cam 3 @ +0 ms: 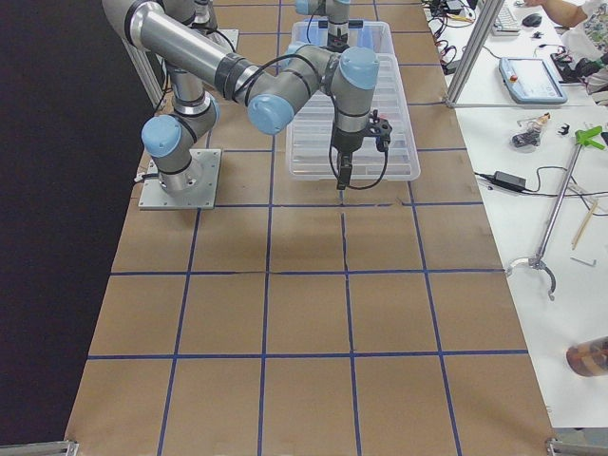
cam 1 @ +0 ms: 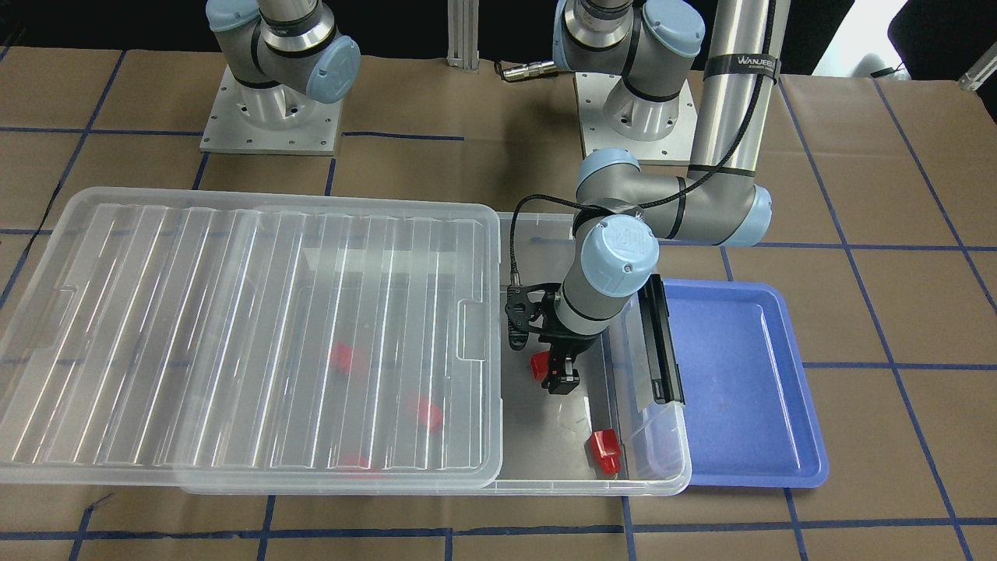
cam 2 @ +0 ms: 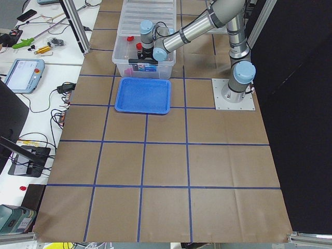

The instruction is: Place red block in blue tray from box

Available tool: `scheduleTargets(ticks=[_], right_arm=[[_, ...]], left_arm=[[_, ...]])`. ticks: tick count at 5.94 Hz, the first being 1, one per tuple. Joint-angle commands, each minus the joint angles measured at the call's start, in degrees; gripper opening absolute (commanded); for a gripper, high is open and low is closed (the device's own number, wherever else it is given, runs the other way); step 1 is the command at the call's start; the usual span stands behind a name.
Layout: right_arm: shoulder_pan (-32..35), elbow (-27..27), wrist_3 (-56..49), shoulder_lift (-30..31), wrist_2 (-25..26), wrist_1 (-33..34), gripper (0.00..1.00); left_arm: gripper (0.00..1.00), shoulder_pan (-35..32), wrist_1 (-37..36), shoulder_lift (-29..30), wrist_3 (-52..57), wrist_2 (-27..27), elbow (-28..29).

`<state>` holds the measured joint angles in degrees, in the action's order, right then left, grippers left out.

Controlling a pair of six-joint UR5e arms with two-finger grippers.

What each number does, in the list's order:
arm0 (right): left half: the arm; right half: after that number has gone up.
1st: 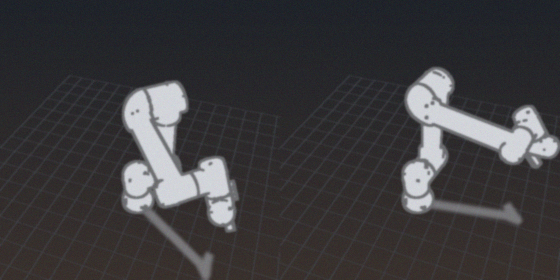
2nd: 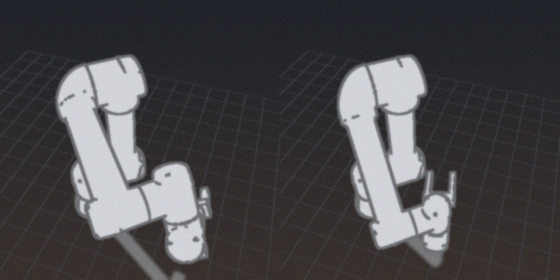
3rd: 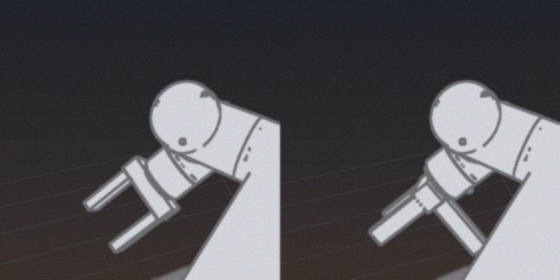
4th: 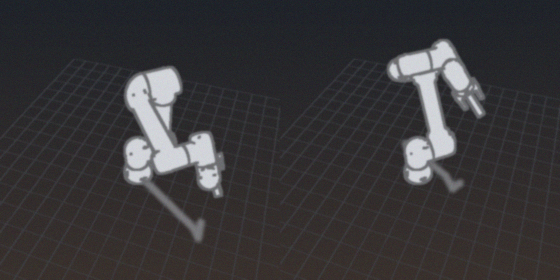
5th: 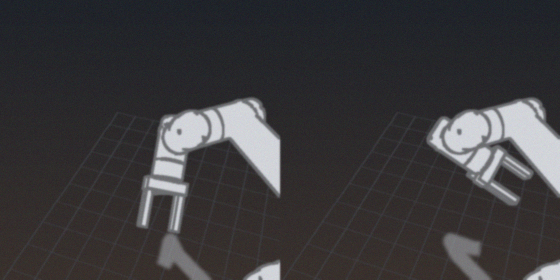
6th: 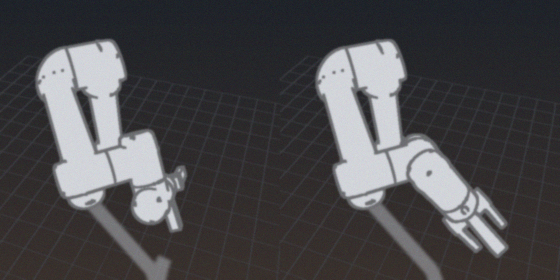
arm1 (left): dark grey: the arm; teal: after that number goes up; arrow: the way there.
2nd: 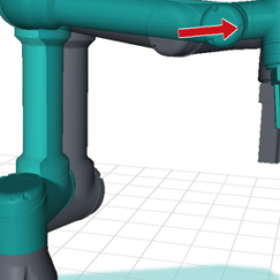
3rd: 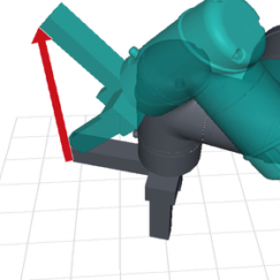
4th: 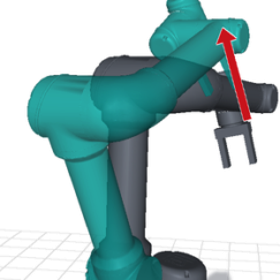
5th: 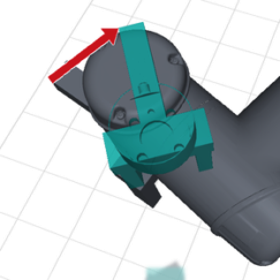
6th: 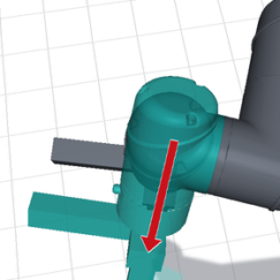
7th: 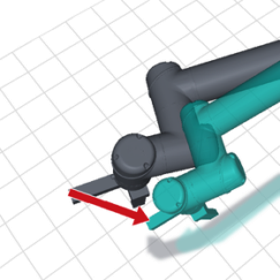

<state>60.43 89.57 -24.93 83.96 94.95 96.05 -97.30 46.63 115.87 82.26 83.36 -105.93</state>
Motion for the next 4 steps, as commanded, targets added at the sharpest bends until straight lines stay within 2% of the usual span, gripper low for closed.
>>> scheduleTargets(ticks=[1,2,3,4], right_arm=[[7.5,-5.7,11.9,2.5,-1.6,-11.4,1.00],[10.9,-6.3,19.0,4.2,-4.2,-14.0,1.00],[15.3,-6.3,24.4,5.3,-5.2,-14.7,1.00],[20.5,-6.2,28.4,5.4,-5.3,-14.7,1.00]], left_arm=[[0.12,0.0,0.0,-0.3,-0.2,0.4,0.0],[0.00,-0.2,2.3,-2.0,-0.3,0.8,0.7],[0.00,-0.2,5.5,-4.6,-0.7,4.5,1.2],[0.00,0.3,12.6,-9.5,-1.1,5.0,3.0]])
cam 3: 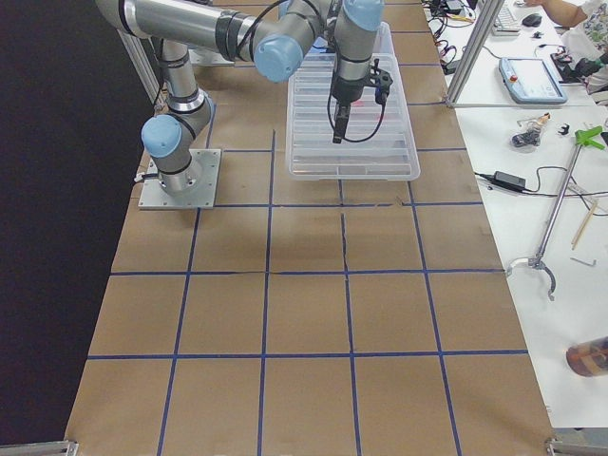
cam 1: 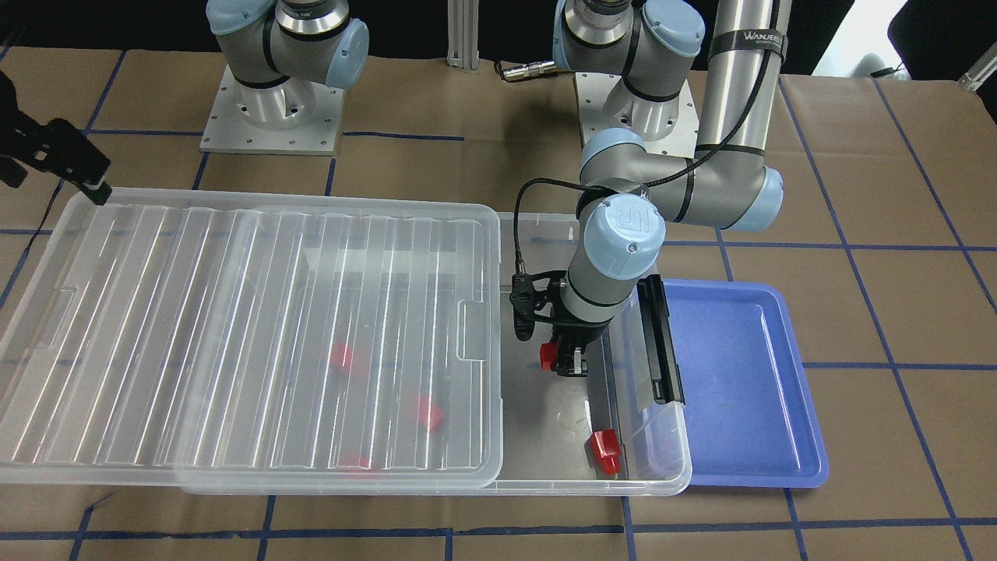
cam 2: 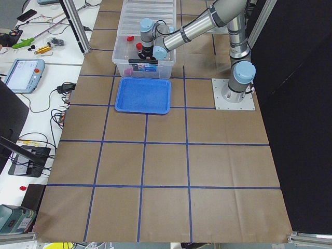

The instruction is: Place red block in blue tray from box

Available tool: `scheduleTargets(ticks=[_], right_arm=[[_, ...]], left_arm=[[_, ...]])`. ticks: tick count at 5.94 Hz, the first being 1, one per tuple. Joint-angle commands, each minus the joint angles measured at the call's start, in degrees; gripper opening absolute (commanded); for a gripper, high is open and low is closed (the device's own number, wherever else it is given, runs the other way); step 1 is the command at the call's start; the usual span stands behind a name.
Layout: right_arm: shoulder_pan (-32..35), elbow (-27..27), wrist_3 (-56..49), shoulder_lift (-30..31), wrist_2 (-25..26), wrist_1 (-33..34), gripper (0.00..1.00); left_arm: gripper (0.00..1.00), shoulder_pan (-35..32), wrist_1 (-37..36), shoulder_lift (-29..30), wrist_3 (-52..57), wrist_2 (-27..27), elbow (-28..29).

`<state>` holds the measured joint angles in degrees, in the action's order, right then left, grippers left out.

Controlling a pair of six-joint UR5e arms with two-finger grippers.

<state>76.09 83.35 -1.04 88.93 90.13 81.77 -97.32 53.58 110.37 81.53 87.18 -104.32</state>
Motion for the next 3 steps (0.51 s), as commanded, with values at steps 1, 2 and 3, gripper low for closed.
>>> scheduleTargets(ticks=[1,2,3], right_arm=[[10.3,-0.1,10.0,0.5,-0.6,-0.2,1.00],[13.4,0.0,12.1,0.4,-0.6,0.1,1.00],[14.3,0.0,12.1,0.5,-0.6,-0.1,1.00]], left_arm=[[0.00,0.5,14.9,-8.4,-0.2,1.2,4.8],[0.00,2.7,20.7,-11.4,0.2,1.3,8.0],[0.00,7.7,23.0,-12.9,1.7,1.1,9.4]])
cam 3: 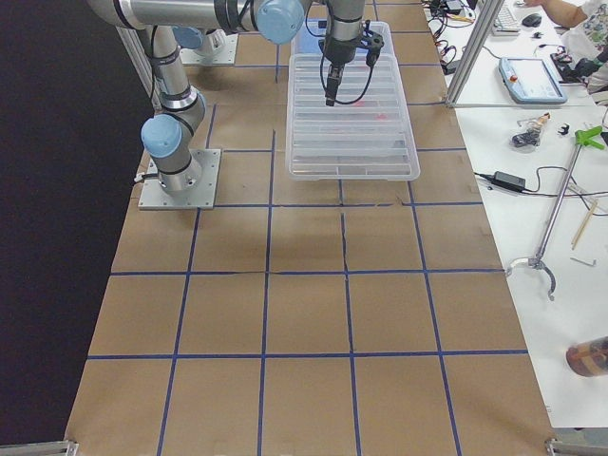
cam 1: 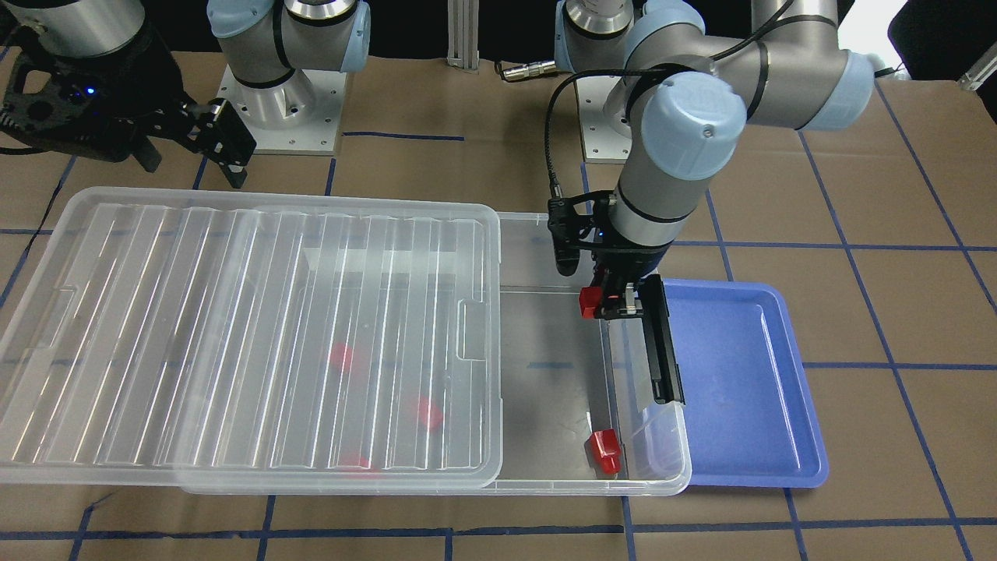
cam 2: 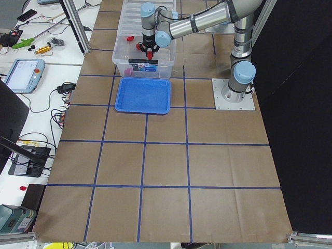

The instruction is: Place red block in blue tray from box

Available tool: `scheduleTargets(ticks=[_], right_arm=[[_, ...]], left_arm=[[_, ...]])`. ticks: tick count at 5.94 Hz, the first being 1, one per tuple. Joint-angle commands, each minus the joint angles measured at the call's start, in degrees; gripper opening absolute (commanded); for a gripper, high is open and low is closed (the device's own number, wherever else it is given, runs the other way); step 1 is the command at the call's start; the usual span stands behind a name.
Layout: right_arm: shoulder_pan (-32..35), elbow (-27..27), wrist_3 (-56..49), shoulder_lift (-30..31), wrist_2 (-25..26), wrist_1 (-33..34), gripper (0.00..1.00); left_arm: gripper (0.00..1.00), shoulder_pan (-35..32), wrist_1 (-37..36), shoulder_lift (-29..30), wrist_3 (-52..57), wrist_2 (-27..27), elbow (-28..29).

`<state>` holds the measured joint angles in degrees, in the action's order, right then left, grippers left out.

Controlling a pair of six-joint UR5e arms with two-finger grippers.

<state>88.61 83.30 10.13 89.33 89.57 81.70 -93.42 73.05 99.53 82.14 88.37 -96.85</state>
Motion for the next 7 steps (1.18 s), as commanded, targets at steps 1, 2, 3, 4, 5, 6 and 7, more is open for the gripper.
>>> scheduleTargets(ticks=[1,2,3,4,5,6,7], right_arm=[[2.5,0.0,0.4,0.0,0.0,-0.1,1.00],[2.5,-0.1,-0.1,-0.6,0.2,0.0,1.00],[2.0,-0.2,-4.5,-1.4,0.7,0.7,1.00],[1.4,-0.2,-10.5,-2.6,1.2,2.0,1.00],[-0.9,0.0,-11.3,-2.7,1.6,2.2,1.00],[-5.2,0.1,-11.9,-2.7,3.3,2.2,1.00],[-10.2,0.1,-17.5,-2.6,3.8,2.2,1.00]], left_arm=[[0.00,10.6,4.3,-3.5,12.8,0.1,0.2],[0.00,17.6,3.6,-3.5,19.8,-0.6,-2.3],[0.00,22.0,2.0,-2.7,26.9,-0.6,-4.5],[0.00,22.9,-3.5,-1.5,27.5,-0.7,-7.4],[0.00,23.2,-10.1,1.8,28.8,-0.9,-11.0],[0.01,23.2,-16.6,5.7,28.9,-1.0,-13.6],[0.03,22.8,-20.0,9.1,28.9,-1.0,-14.2]])
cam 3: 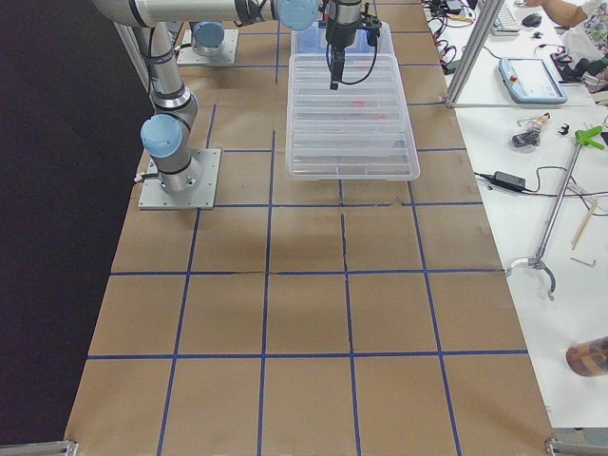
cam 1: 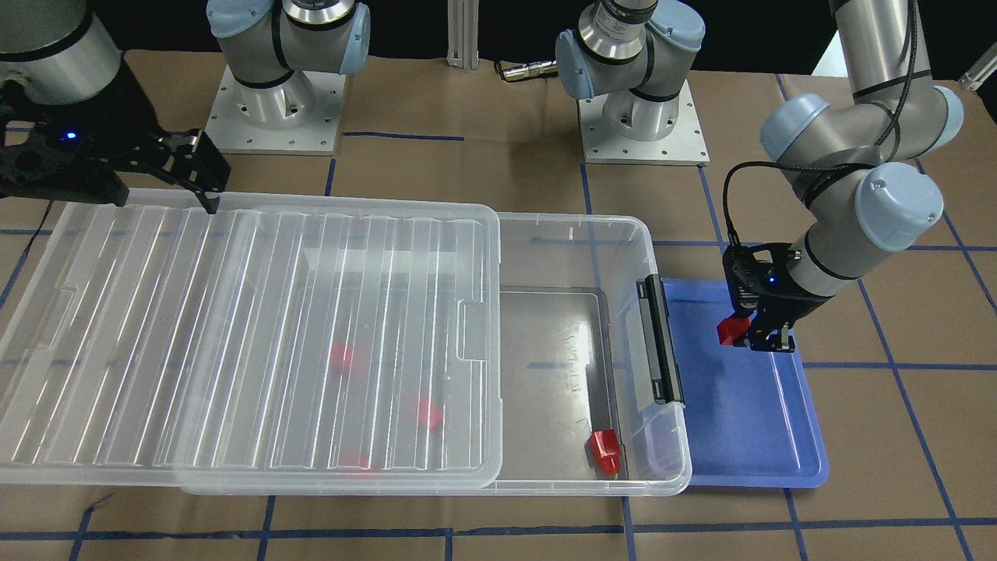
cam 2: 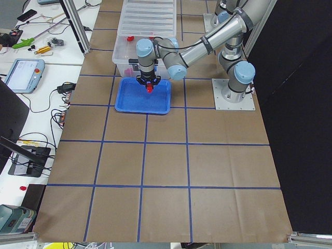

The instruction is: Place red block in blue tray from box

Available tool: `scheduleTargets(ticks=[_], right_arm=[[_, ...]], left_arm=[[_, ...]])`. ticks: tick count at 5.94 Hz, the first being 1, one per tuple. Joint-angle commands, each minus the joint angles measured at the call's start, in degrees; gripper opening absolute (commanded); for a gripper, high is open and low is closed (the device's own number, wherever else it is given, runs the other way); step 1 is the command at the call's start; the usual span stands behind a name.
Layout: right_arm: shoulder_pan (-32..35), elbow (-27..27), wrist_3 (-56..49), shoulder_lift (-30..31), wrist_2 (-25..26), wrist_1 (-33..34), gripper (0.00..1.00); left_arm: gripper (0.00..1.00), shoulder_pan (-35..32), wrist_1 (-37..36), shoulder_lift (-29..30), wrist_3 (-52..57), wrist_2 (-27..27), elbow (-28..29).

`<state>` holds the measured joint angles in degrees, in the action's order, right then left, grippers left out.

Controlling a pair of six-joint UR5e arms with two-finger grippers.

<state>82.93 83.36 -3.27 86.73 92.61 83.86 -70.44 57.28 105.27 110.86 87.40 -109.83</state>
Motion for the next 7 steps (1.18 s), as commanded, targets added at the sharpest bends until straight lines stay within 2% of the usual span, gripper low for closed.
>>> scheduleTargets(ticks=[1,2,3,4,5,6,7], right_arm=[[-9.1,0.1,-9.1,-0.1,0.9,0.3,1.00],[-14.1,0.6,-17.1,-0.2,1.0,3.3,1.00],[-18.6,0.6,-22.6,-1.3,1.1,4.0,1.00],[-22.8,0.6,-25.9,-2.5,1.0,4.6,1.00],[-26.0,0.7,-31.2,-4.4,2.7,9.4,1.00],[-27.9,0.7,-33.4,-7.2,3.5,12.6,1.00],[-28.4,0.7,-33.0,-9.4,3.5,13.4,1.00]], left_arm=[[0.08,-0.4,-7.2,5.6,0.0,-0.1,-1.4],[0.46,-0.5,-7.2,6.0,-0.1,-0.9,-1.3],[0.95,-0.3,-6.2,5.9,-0.1,-1.5,-0.9],[0.97,-1.0,-4.0,3.6,-0.8,-1.4,-0.5],[0.97,-1.4,4.6,-1.6,-6.7,-1.4,2.1],[0.98,-5.0,14.3,-6.5,-10.5,-1.0,5.6],[0.98,-8.3,22.7,-9.8,-19.5,-0.6,10.5]])
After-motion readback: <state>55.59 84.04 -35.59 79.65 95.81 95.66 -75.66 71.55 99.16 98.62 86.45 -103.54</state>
